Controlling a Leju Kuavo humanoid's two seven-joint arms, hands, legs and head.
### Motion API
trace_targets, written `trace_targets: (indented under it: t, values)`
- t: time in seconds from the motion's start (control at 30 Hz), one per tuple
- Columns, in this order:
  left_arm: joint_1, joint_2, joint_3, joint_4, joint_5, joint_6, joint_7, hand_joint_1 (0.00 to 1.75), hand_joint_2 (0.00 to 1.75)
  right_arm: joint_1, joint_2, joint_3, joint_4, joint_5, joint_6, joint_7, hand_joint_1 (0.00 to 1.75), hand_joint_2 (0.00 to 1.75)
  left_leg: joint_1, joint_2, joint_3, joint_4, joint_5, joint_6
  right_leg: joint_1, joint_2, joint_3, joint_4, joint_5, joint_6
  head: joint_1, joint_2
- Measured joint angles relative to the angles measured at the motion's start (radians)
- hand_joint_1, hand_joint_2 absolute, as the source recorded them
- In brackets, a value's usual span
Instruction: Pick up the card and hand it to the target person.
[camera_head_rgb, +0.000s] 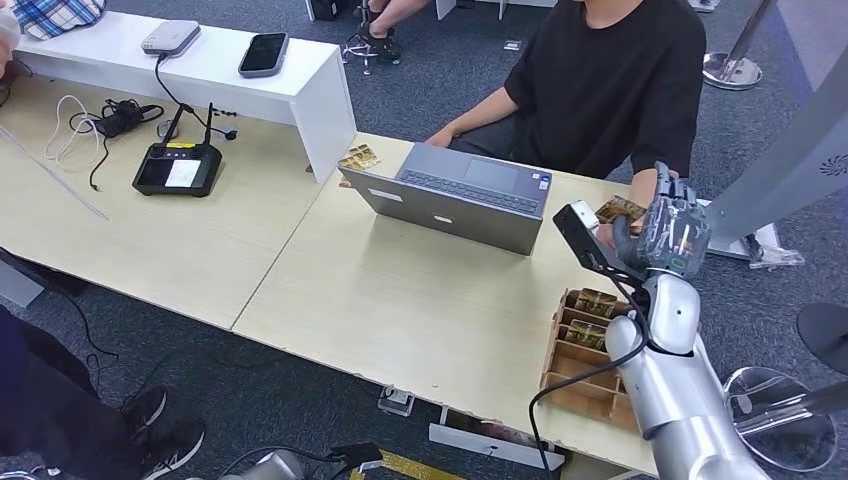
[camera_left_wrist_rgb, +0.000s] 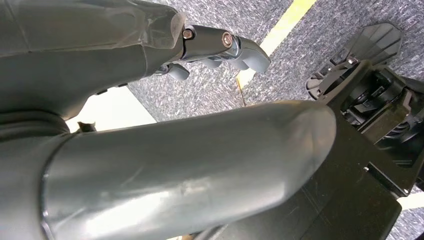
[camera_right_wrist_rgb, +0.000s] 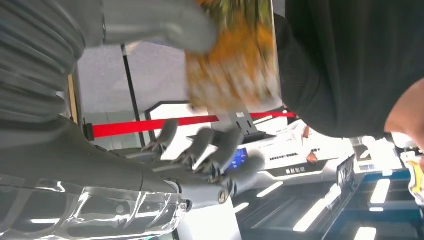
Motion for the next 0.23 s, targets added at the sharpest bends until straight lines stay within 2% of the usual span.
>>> trace_targets:
  t: [0.23]
  values:
    - [0.003,0.007,0.0,0.0,0.012,0.003,-0.009,0.0,0.0,0.001,0.006,0.0,0.024,-0.011,-0.022,-0.015,0.0,1.75,0.0,0.0,0.0,0.0,0.0,0.0,0.0,0.0,0.0,0.0,0.0,0.0,0.0,0.0]
